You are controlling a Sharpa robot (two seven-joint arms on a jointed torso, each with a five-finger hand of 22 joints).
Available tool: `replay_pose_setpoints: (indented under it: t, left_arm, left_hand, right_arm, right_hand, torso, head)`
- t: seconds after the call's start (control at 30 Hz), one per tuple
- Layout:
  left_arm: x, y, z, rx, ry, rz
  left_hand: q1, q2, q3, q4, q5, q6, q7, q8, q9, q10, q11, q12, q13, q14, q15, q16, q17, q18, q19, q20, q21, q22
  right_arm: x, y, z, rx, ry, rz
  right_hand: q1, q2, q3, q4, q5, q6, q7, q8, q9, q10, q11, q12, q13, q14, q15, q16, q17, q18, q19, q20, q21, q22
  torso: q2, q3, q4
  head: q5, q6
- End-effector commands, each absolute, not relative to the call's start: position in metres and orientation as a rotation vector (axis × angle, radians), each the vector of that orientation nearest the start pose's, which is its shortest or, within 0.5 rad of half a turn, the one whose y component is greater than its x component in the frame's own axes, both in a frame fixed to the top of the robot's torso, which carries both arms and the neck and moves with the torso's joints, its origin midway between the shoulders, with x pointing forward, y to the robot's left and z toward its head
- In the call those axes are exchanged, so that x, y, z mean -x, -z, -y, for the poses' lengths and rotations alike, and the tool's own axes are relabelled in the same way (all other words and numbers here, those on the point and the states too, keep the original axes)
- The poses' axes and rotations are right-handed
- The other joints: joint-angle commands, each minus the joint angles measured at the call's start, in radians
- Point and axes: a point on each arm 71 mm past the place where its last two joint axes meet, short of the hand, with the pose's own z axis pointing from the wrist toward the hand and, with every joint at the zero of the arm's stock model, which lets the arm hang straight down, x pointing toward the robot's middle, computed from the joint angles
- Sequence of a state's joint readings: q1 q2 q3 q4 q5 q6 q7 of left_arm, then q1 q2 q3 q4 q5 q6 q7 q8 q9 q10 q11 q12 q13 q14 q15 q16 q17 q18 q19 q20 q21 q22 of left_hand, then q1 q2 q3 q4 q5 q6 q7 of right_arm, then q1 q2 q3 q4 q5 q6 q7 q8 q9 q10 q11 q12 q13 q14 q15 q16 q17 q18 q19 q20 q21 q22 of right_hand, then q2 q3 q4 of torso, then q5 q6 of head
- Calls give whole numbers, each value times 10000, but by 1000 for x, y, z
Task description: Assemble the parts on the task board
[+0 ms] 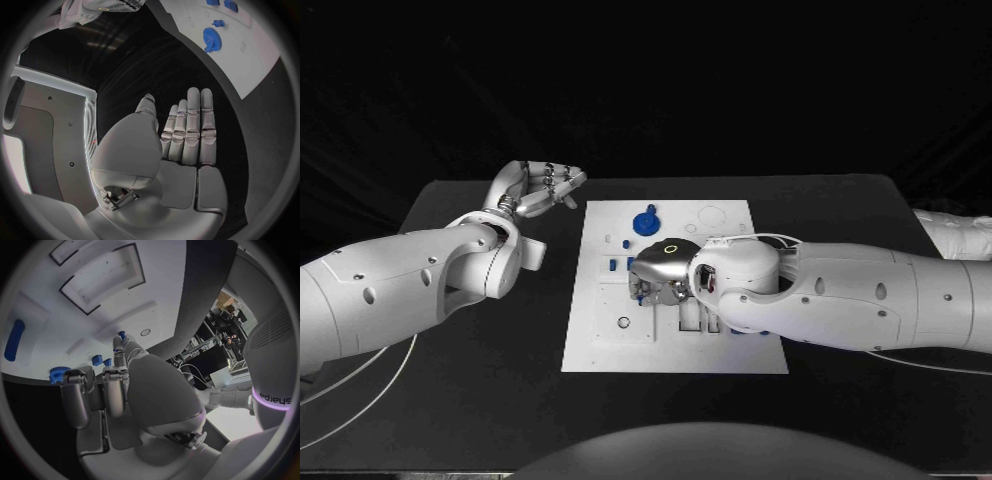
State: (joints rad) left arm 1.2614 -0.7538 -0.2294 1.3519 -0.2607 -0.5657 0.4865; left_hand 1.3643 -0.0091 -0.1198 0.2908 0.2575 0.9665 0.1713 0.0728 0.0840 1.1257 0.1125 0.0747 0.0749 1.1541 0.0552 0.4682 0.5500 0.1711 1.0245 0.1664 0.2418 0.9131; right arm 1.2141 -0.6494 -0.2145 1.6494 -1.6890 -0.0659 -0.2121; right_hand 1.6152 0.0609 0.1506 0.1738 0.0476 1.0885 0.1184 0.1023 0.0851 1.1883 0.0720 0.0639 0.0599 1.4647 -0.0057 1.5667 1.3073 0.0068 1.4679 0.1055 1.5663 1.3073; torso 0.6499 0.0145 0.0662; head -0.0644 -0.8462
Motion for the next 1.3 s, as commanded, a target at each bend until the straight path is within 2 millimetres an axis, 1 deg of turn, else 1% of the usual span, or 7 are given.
replay_pose_setpoints:
  t: [0.03,0.37,0.53,0.67,0.9,1.07,1.3]
  left_arm:
    - [-508,208,-224,7388,11852,-13724]
    - [-508,208,-224,7387,11866,-13734]
    - [-508,208,-224,7386,11866,-13730]
    - [-508,208,-224,7385,11871,-13732]
    - [-509,208,-224,7377,11876,-13733]
    - [-509,208,-224,7370,11878,-13736]
    - [-510,208,-224,7369,11864,-13744]
  left_hand:
    - [36,97,-69,15,59,-60,-30,15,11,-12,14,8,13,76,2,-65,-17,126,74,29,-23,-9]
    - [36,97,-69,15,59,-60,-30,15,11,-12,14,8,13,76,2,-65,-17,126,74,29,-23,-9]
    - [36,97,-69,15,59,-60,-30,15,11,-12,14,8,13,76,2,-65,-17,126,74,29,-23,-9]
    - [36,97,-69,15,59,-60,-30,15,11,-12,14,8,13,76,2,-65,-17,126,74,29,-23,-9]
    - [36,97,-69,15,59,-60,-30,15,11,-12,14,8,13,76,2,-65,-17,126,74,29,-23,-9]
    - [36,97,-69,15,59,-60,-30,15,11,-12,14,8,13,76,2,-65,-17,126,74,29,-23,-9]
    - [36,97,-69,15,59,-60,-30,15,11,-12,14,8,13,76,2,-65,-17,126,74,29,-23,-9]
  right_arm:
    - [-410,244,77,7273,-6367,-19113]
    - [-410,244,77,7285,-6295,-19176]
    - [-411,244,78,7284,-6196,-19196]
    - [-411,243,79,7158,-6150,-19051]
    - [-412,234,83,6391,-6510,-18037]
    - [-412,223,91,5292,-7085,-17193]
    - [-421,186,118,3480,-7844,-16402]
  right_hand:
    - [-43,-99,63,22,40,40,-12,53,7,-67,-18,-36,-2,1061,81,41,2635,-68,1029,74,45,2635]
    - [-78,-178,93,16,41,-29,-16,-14,-14,-169,-16,-44,-5,1061,75,41,2635,-68,1029,76,45,2635]
    - [-268,-551,16,77,25,-475,81,-306,-128,-678,103,-66,-16,1061,164,41,2635,-68,1029,128,45,2635]
    - [-769,-1183,-372,211,26,-1885,101,-428,-258,-1699,188,-52,-4,1061,192,41,2635,-68,1029,165,45,2635]
    - [-1470,-1532,-856,330,-7,-3349,-54,-414,-213,-2673,239,-5,33,1061,224,41,2635,-68,1029,216,45,2635]
    - [-1579,-1459,-866,404,-7,-2928,92,-258,-120,-2572,170,109,73,1061,162,41,2635,-68,1029,172,45,2635]
    - [-1406,-940,-687,344,-2,-1659,258,334,147,-1533,256,648,205,1061,317,41,2635,-68,1029,239,45,2635]
  torso:
    - [7,-3,5]
    - [6,3,0]
    - [4,1,2]
    - [5,2,8]
    - [-1,1,-1]
    - [-6,8,-1]
    - [-4,2,-13]
  head:
    - [-27,-2]
    - [-31,-2]
    - [-39,-7]
    - [-40,1]
    - [-34,28]
    - [-24,49]
    - [-34,50]
